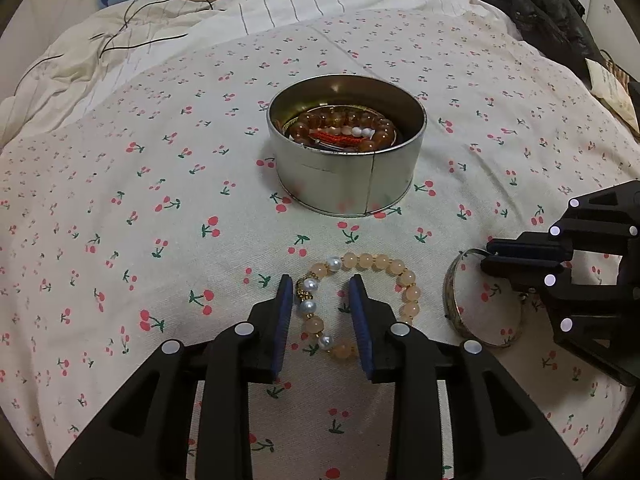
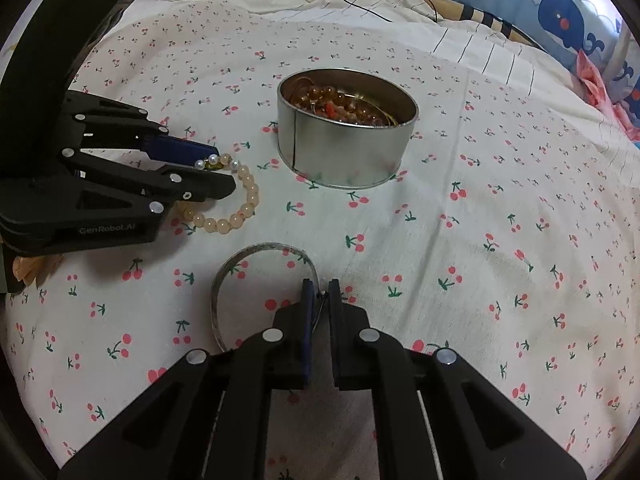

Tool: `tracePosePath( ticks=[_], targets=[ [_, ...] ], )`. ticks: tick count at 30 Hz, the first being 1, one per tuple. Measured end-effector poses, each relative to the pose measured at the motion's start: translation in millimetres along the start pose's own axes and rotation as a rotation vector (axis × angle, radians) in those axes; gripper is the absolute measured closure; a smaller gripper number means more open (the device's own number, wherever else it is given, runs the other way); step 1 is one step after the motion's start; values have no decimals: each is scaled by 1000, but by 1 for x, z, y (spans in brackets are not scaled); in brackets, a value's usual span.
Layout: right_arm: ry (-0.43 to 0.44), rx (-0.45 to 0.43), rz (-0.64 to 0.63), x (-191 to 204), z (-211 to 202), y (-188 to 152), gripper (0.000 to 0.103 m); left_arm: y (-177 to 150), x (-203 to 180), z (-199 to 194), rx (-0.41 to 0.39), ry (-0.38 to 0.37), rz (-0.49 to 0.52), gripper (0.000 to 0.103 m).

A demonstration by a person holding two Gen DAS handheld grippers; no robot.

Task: Organize jewelry
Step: 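Grasp the pearl bead bracelet with the left gripper while the right grasps the silver bangle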

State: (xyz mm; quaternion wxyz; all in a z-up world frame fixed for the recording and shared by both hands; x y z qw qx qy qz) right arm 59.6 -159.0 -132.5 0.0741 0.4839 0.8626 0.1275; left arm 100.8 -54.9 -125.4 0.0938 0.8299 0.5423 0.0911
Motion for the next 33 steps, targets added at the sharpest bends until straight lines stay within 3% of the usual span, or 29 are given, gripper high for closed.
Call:
tracePosePath(
  ticks=[10,11,12,14,20,22,23,24,25,27,29,33],
  targets=[
    [-39,-44,29,-6,-10,2,95,1,4,0,-12,46,-8,46],
    [-32,-32,29,-6,-8,1,86,1,5,0,-12,52,-8,41],
    [-25,-27,27,-6,-8,0,63,1,5,1,-11,54,-9,34],
    [-14,-30,8,-2,-11,-2,46,1,7,1,-9,56,-13,26],
    [18,10,-12,5,-2,-6,47,0,6,5,1,57,-10,14],
    [40,5,-7,6,-2,-6,61,0,5,6,-1,55,-10,13],
    [49,0,-8,7,-4,-5,76,0,4,6,-2,49,-8,14],
    [55,-2,-2,6,-5,-4,93,1,3,6,-7,34,1,17],
    [65,-6,3,5,-6,-4,94,1,1,6,-10,12,9,24],
    [57,-20,6,4,-9,-2,99,1,-2,3,-11,-16,14,60],
    [63,-33,18,1,-12,2,99,2,0,-1,-11,-25,16,83],
    [56,-45,49,-11,-15,6,98,3,8,-2,-9,-73,-12,90]
  ],
)
Point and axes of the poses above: each gripper's, at about its wrist camera, not at the fingertips, and z roughly the way its jaws point, x to its left, y to its top, the point moved 9 cm from there along z, roughly the way its jaws point, and after that the axes turned 15 degrees about x, right-handed, at the moved point
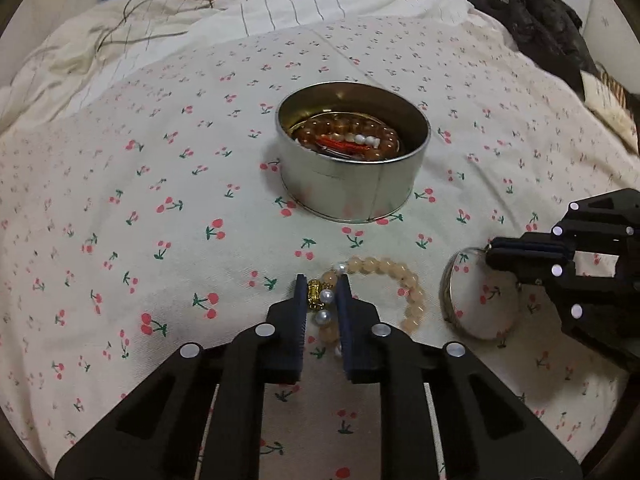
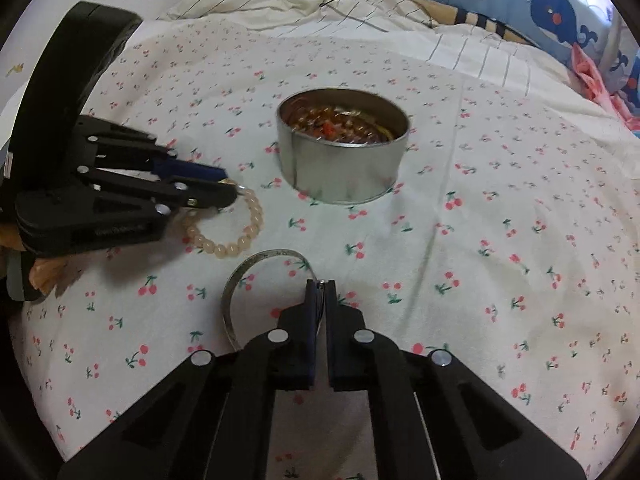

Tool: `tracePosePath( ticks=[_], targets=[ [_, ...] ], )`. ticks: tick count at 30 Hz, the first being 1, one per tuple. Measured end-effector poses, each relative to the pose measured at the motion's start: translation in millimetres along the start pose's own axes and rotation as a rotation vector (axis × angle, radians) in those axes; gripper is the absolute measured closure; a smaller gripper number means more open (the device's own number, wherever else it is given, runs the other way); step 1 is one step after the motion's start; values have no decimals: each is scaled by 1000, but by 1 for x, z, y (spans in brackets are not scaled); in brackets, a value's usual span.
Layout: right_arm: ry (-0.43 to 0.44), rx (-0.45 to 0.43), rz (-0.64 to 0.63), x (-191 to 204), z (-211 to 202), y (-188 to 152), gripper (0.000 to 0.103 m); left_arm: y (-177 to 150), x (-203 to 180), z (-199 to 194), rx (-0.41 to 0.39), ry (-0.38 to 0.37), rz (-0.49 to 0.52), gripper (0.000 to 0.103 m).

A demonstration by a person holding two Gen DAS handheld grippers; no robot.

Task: Organize jewelry
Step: 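Grasp the pearl bead bracelet with the left gripper while the right grasps the silver bangle, then carry the pearl bracelet and silver bangle over the silver tin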

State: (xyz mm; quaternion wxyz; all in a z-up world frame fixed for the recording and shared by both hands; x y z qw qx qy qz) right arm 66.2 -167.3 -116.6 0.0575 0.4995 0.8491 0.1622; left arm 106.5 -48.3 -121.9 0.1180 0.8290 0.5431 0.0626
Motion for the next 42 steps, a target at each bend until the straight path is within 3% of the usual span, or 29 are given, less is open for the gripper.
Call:
tracePosePath(
  ticks=[2,3,5,6,7,8,10,11,12,13,20,25,26,28,29,30,31,32,34,36,37,39,42],
  targets=[
    [27,33,10,-1,6,-2,92,0,2,-1,-2,-15,-11,90],
    [22,39,5,-2,8,-3,77,0,2,0,-2,-21,-14,90],
    [12,40,-26,4,9,-4,67,-1,2,0,4,-27,-11,85],
    [1,40,-32,7,11,-7,67,-2,3,2,10,-33,-10,79],
    [-1,42,-34,8,12,-8,68,-2,2,3,11,-42,-10,64],
    [14,39,-32,9,12,-7,77,-2,1,6,9,-50,-12,52],
    [33,28,-14,8,10,-3,99,-3,-5,9,8,-10,12,50],
    [26,16,-16,9,7,-5,99,-3,-7,9,8,12,23,56],
    [18,0,-16,12,6,-3,99,-3,-11,7,9,1,35,71],
    [22,-23,-10,12,1,-1,99,-3,-11,5,11,-6,35,94],
    [-34,-97,88,-21,-12,10,99,9,17,-24,-92,-48,-93,97],
    [-11,-18,93,-21,5,9,99,4,31,-3,-29,-41,-140,96],
    [-9,-12,93,-23,8,10,95,4,31,1,-12,-36,-134,94],
    [-6,-11,83,-21,7,10,63,5,31,0,-10,-33,-129,86],
    [-22,-12,75,-20,8,10,47,5,30,0,-11,-28,-118,68],
    [-31,-2,64,-18,11,9,47,6,30,0,-15,-14,-113,45],
    [-36,14,54,-16,16,8,47,5,32,-1,-23,23,-114,38],
    [-40,16,52,-13,17,5,49,5,34,2,-25,65,-109,34],
    [-16,17,54,-11,17,6,65,4,32,8,-11,79,-95,33],
    [3,17,62,-12,16,6,97,4,31,11,-9,69,-94,40],
    [10,14,61,-10,15,8,99,4,30,11,-8,42,-91,48],
    [14,-4,61,-9,11,10,100,5,29,8,-5,20,-90,90],
    [30,-29,73,-11,4,11,100,6,29,3,-14,7,-84,97]
  ],
)
Point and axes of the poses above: each gripper's, at about its wrist camera, not at the fingertips, and z roughly the way its jaws point, x to its left, y to its top, the point moved 9 cm from there along z, roughly the way its jaws point, and after that the axes turned 15 degrees about x, right-handed, at the moved point
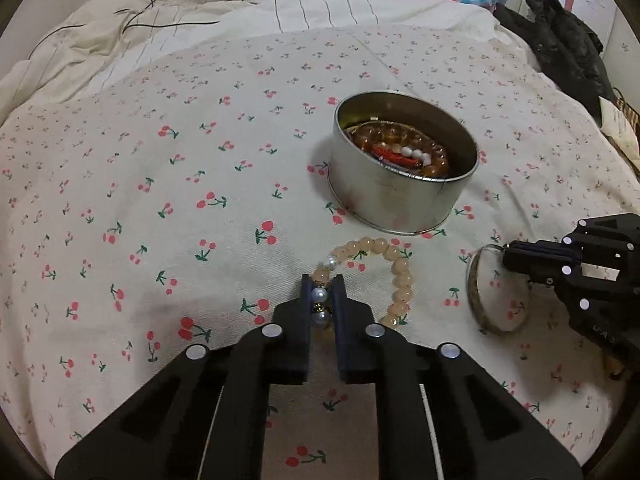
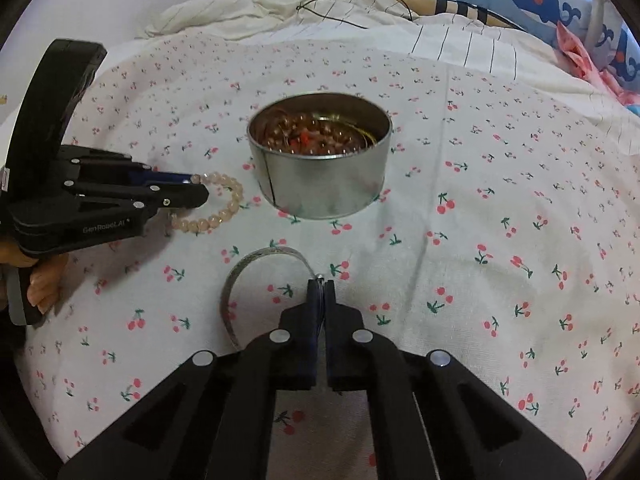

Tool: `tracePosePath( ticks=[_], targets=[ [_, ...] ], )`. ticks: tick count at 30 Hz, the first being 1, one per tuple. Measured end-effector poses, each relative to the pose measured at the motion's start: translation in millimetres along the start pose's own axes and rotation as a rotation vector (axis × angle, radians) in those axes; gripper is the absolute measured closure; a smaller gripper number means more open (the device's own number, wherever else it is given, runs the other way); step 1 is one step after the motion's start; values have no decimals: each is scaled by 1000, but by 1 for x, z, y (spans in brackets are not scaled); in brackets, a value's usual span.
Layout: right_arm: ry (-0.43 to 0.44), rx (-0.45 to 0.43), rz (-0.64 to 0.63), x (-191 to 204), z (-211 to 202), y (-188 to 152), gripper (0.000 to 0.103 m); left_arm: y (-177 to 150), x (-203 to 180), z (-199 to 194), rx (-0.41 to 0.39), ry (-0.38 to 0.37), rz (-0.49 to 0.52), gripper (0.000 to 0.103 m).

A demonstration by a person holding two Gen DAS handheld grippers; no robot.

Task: Organize jewelry
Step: 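Carry the pearl bracelet and silver bangle over the silver tin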

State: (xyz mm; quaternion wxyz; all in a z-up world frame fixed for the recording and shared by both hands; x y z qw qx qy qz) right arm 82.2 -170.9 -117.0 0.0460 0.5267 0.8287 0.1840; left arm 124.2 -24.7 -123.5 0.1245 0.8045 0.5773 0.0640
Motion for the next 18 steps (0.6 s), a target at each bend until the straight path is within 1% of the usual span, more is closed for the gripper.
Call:
tracePosePath(
  ticks=[2,4,12,14,16,17,18],
  targets=[
    [11,-24,9,-2,-6,2,100,0,-2,-6,-9,-23,2,97],
    [18,-45,20,-1,-11,5,100,0,-5,-13,-26,-25,11,97],
    [28,-69,56,-9,-18,6,99,2,-6,-30,-60,-54,8,97],
    [14,-47,71,-15,-13,6,99,2,-3,-23,-42,-53,-3,97],
    [19,-11,89,-19,-5,4,99,-2,1,-10,6,-49,-9,96],
    [24,-8,96,-21,-4,3,98,-3,3,-6,24,-44,-11,95],
    [32,-6,98,-20,-4,3,87,-4,5,-3,30,-32,-15,92]
  ],
)
Point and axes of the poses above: each gripper's, at about its wrist camera, not at the fingertips, and z roughly the way its jaws point, x to its left, y to its top, the point moved 9 cm from there along z, roughly the way its jaws point, and after that the axes turned 15 degrees about x, right-handed, at the moved point
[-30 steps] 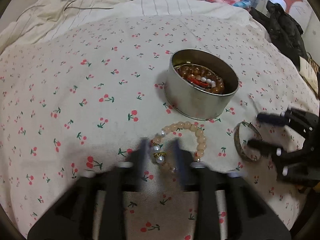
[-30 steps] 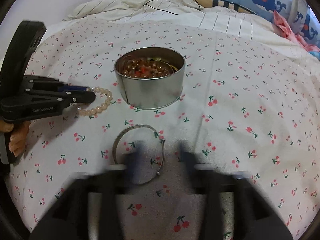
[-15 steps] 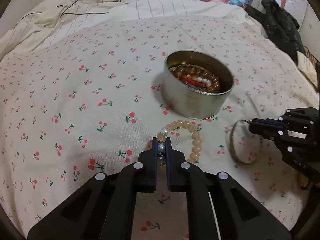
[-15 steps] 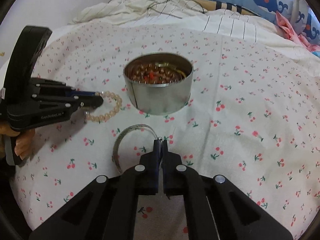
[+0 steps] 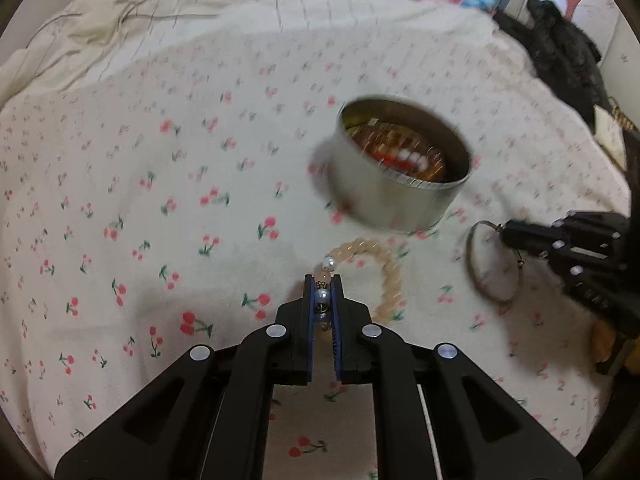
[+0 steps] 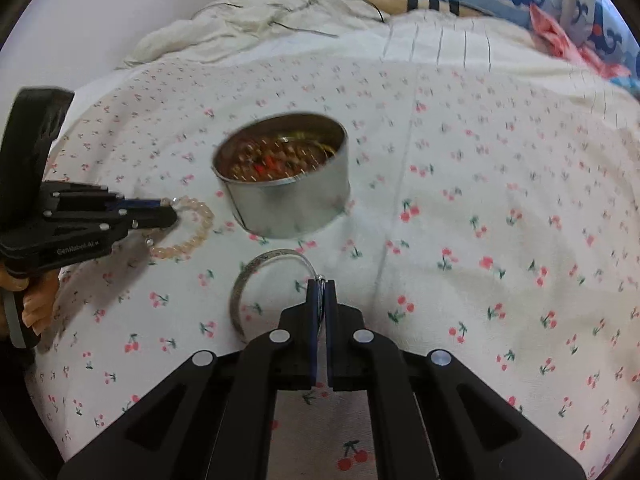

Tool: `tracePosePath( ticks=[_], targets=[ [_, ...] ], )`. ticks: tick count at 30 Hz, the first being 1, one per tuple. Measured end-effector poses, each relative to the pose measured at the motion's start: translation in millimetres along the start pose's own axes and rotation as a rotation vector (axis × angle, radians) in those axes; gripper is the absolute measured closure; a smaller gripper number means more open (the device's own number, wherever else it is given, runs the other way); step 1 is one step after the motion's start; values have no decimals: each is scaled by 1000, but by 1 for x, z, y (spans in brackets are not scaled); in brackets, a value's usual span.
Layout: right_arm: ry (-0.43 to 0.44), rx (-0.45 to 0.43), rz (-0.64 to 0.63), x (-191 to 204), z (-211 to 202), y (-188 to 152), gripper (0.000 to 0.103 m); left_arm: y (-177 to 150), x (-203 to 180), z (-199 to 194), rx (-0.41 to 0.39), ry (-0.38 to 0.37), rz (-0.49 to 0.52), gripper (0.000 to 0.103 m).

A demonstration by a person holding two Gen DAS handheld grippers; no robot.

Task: Organize jewelry
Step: 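Carry the pearl bracelet and silver bangle over the silver tin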

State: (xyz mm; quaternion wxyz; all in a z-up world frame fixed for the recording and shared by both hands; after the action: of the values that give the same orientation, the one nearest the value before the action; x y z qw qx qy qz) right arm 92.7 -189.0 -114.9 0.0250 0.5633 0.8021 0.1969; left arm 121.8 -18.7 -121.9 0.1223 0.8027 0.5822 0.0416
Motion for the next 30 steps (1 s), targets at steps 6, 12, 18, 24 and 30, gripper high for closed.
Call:
tracePosePath(
  ticks=[6,12,18,24,30],
  targets=[
    [-50,3,-41,5,9,1,53,5,8,2,-41,116,2,38],
    [-41,10,-70,13,9,-2,97,3,-11,0,-32,70,62,96],
    [29,-81,-47,17,-22,6,97,9,-18,-34,-99,-4,61,96],
    [38,-141,-54,19,-40,10,97,13,-18,-46,-127,-16,56,96],
    [23,-180,-65,24,-49,19,97,11,-28,-48,-127,-18,84,96]
  ],
)
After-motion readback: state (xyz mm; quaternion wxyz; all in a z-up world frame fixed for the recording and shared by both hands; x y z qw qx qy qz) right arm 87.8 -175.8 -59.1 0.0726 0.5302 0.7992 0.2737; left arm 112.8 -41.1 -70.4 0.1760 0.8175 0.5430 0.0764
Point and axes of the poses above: each gripper's, at about its wrist camera, not at the fingertips, and z roughly the way its jaws point, x to its left, y to its top, the point moved 9 cm from there along z, roughly the way its jaws point, and after that the axes turned 15 degrees about x, right-handed, at the moved point
